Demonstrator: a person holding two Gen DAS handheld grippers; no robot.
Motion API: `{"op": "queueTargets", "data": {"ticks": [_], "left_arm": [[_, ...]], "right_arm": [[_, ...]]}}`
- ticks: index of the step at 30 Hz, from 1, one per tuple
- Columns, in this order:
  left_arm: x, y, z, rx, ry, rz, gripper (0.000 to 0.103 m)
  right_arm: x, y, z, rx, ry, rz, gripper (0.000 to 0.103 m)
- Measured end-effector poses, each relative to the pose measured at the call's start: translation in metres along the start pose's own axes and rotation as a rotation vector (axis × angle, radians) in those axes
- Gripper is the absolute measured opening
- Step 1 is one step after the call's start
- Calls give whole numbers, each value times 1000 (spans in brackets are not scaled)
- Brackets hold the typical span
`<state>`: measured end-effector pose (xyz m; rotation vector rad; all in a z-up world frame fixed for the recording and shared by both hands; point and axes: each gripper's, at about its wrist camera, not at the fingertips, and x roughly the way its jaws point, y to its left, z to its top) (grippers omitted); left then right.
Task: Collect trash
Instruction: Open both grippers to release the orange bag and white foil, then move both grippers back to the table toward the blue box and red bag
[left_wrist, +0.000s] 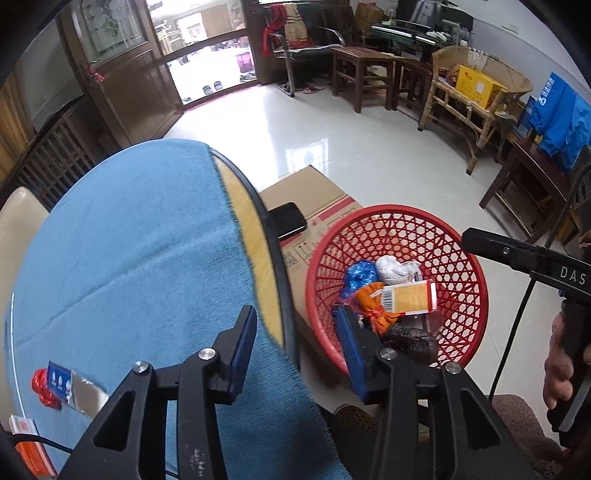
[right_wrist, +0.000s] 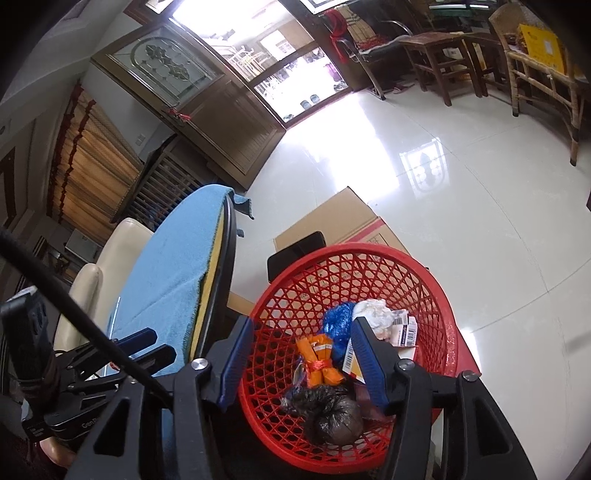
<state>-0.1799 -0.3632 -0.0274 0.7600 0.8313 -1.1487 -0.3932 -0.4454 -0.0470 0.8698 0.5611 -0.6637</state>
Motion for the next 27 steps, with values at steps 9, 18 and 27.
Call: {"op": "queueTargets", "data": {"ticks": [9, 18, 27], "left_arm": [[-30, 37, -16, -76, -66, 84, 47], [-59, 74, -41, -160, -122, 150, 47], [-72, 125, -88, -303, -121, 195, 47]], "right_arm": [[5, 34, -6, -91, 14, 16, 60], [11, 80, -16, -200, 36, 36, 60], [23, 137, -31, -324, 81, 76, 60]]}}
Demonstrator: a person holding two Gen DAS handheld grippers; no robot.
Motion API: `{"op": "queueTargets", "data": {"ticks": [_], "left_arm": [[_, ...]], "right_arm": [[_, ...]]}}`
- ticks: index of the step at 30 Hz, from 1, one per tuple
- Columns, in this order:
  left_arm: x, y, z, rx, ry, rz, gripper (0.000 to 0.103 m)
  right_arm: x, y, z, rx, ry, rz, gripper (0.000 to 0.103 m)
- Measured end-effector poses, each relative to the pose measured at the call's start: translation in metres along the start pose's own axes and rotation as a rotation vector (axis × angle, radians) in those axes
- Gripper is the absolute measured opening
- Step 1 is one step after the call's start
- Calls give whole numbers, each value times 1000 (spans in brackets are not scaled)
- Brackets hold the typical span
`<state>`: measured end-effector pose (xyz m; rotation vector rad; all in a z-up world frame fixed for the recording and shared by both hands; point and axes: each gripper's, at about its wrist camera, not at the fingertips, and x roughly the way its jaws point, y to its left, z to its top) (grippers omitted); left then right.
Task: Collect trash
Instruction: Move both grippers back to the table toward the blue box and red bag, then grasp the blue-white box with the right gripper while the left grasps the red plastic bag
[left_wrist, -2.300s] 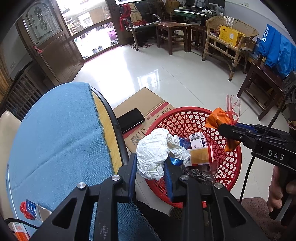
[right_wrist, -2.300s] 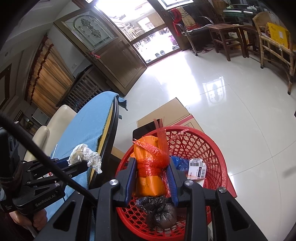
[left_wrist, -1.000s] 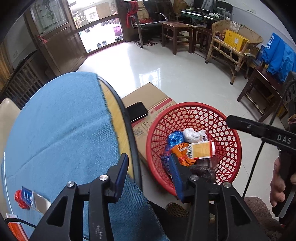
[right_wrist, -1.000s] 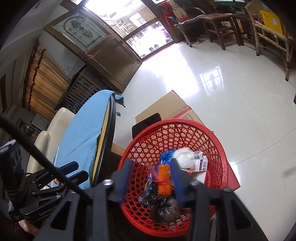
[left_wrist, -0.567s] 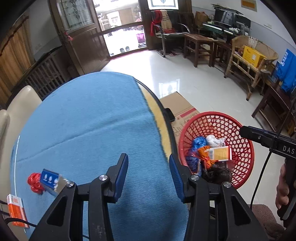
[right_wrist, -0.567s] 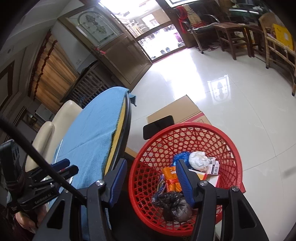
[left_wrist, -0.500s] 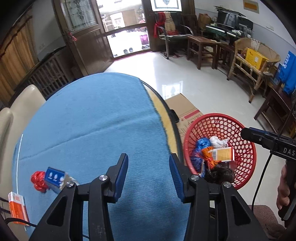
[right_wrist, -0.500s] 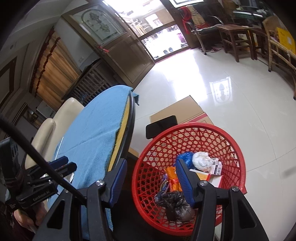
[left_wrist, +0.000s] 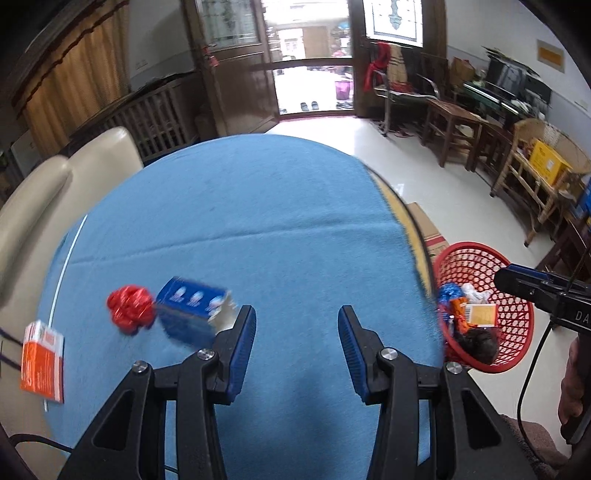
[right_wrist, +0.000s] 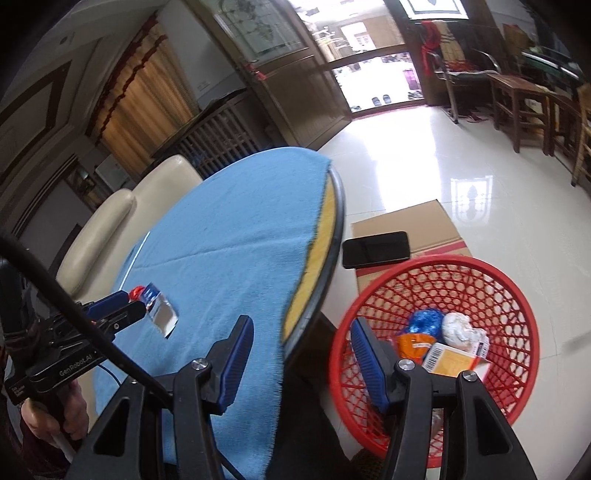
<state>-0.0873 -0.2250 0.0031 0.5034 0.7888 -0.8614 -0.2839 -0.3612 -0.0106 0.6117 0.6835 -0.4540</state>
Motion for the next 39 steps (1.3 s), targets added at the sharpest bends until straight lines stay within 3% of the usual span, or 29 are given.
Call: {"op": "queueTargets", "data": {"ticks": [13, 20, 25, 31, 36, 37, 38, 39], "left_arm": [[-6, 173, -98, -379, 101, 214, 47], [-10, 228, -139, -522, 143, 282, 47], [-8, 239, -138, -527, 143, 292, 48], [-1, 249, -107, -505, 114, 249, 48], [18, 250, -64, -463, 67, 195, 64], [24, 249, -53, -444, 58, 183, 65], [29, 249, -44, -432, 53, 170, 65], [36, 249, -36, -426, 53, 147, 65]], "right_arm": [[70, 133, 4, -296, 125, 126, 60], [135, 190, 9, -438, 184, 176, 60], [183, 214, 20, -450, 247, 231, 61], [230, 234, 23, -501, 306, 196, 65], [233, 242, 10, -546, 319, 226, 65], [231, 243, 6, -572, 310, 219, 63], [229, 244, 2, -594, 303, 220, 50], [226, 245, -1, -603, 289, 224, 50]]}}
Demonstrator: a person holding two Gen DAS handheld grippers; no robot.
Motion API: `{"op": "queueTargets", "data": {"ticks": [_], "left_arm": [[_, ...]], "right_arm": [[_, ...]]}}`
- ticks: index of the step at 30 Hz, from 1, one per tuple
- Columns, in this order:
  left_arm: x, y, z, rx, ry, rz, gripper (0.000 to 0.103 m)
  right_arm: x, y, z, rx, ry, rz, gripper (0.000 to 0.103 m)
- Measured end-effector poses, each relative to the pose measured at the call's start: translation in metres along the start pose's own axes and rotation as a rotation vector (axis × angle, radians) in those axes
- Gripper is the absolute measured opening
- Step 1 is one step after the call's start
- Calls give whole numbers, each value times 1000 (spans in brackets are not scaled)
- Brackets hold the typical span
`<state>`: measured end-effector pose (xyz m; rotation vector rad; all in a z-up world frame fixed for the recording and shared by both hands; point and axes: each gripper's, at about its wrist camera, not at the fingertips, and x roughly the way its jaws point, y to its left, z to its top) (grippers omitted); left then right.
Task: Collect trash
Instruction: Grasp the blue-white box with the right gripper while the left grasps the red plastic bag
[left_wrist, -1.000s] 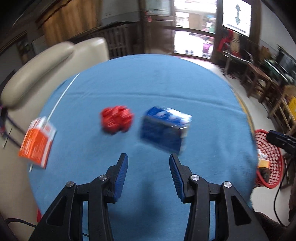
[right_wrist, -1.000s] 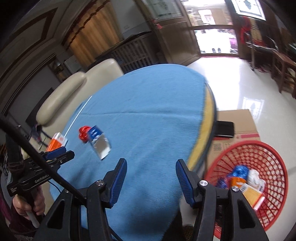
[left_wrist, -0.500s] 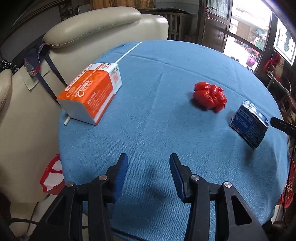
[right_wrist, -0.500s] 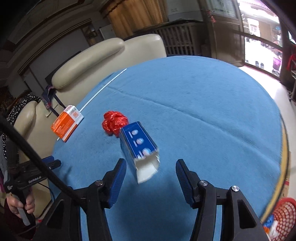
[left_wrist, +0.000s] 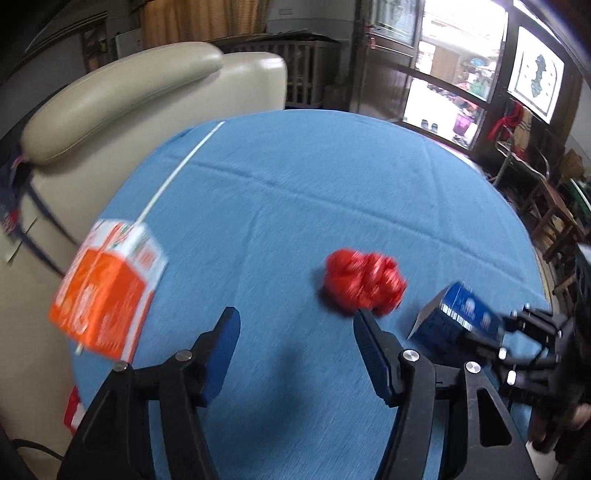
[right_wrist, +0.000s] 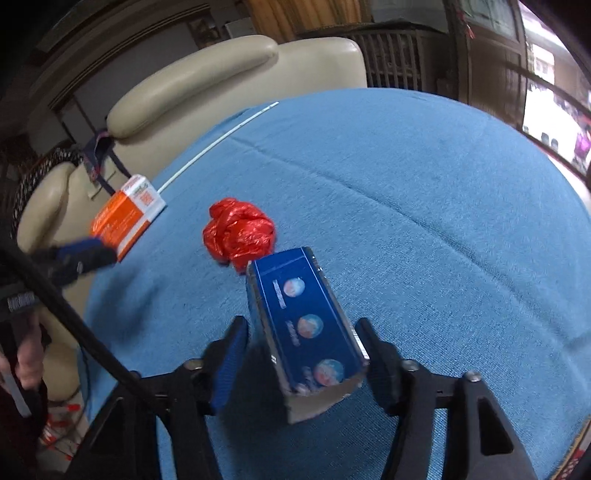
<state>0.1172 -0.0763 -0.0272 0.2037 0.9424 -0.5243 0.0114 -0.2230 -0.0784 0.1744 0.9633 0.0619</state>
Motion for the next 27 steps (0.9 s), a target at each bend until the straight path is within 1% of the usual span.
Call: {"op": "queueTargets", "data": {"ticks": [2, 5, 8, 9, 11, 13, 14, 15, 17, 20, 21, 22, 27], "left_arm": [[17, -5, 15, -13, 35, -73, 66], [44, -10, 33, -58, 92, -203, 67], [73, -16, 45, -104, 175, -264, 68], [82, -17, 47, -120, 189, -284, 68], [89, -20, 46, -149, 190, -275, 66], [88, -25, 44, -141, 168, -256, 65], [87, -28, 42, -137, 165, -249, 51], [87, -30, 39, -136, 171, -246, 43], [85, -34, 35, -133, 159, -237, 39], [78, -41, 29, -138, 142, -228, 29], [75, -41, 26, -146, 139, -229, 27], [72, -43, 24, -150, 134, -235, 16], [50, -47, 13, -119, 94, -202, 14]], "right_arm": [[-5, 1, -5, -2, -19, -2, 50], [-14, -3, -14, 46, -37, 23, 50], [-25, -10, -22, 94, -54, 39, 50], [-30, -13, -25, 102, -61, 37, 50], [-39, -18, -30, 118, -70, 32, 50], [-48, -24, -37, 138, -83, 25, 50], [-53, -26, -40, 146, -89, 22, 50], [-57, -27, -43, 152, -96, 19, 50], [-62, -29, -48, 169, -108, 21, 50], [-68, -31, -54, 189, -120, 21, 50], [-70, -31, -56, 193, -124, 20, 50], [-73, -32, -57, 197, -130, 17, 50], [-87, -34, -61, 207, -166, 8, 50]]}}
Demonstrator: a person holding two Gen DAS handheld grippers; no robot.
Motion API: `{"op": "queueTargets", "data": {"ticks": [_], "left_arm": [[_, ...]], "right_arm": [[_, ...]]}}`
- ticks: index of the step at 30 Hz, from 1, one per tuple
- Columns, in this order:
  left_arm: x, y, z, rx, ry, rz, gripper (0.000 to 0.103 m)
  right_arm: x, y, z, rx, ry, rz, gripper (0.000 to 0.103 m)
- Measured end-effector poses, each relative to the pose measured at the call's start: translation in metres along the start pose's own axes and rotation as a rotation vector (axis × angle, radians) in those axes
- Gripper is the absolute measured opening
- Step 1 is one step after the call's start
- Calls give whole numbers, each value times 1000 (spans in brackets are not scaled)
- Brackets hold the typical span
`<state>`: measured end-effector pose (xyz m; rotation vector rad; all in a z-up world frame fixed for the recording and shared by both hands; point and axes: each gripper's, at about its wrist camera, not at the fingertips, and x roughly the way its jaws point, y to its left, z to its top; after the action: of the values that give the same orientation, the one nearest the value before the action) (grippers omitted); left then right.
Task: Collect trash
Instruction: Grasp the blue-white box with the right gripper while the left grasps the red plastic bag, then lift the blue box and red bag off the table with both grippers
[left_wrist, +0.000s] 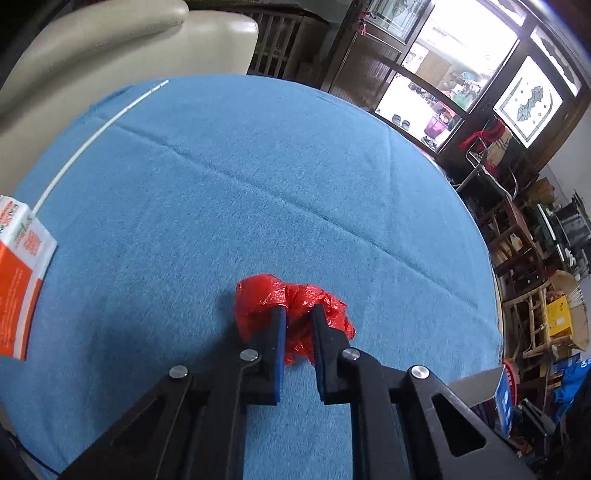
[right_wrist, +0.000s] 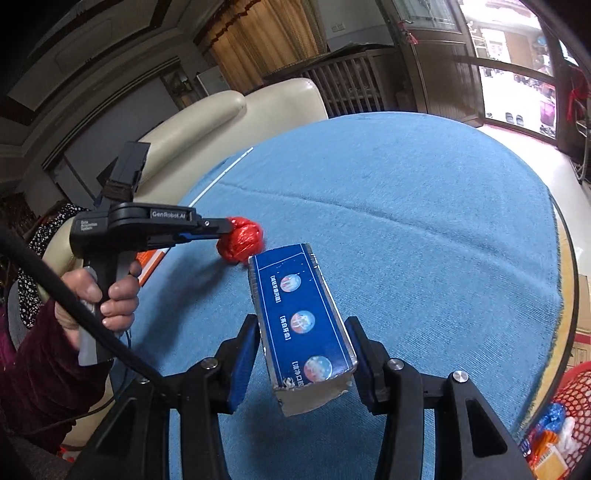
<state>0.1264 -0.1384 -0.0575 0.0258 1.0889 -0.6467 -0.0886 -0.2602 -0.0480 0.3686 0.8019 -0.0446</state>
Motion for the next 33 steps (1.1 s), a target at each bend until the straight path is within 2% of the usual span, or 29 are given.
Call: {"op": "queueTargets", "data": {"ticks": [10, 33], "left_arm": [[-50, -22, -37, 40, -78, 23, 14], [-156, -98, -120, 248, -311, 261, 14]], "right_arm": [[-19, 5, -8, 1, -55, -9, 50], [-91, 5, -54, 45, -182, -4, 50]]}}
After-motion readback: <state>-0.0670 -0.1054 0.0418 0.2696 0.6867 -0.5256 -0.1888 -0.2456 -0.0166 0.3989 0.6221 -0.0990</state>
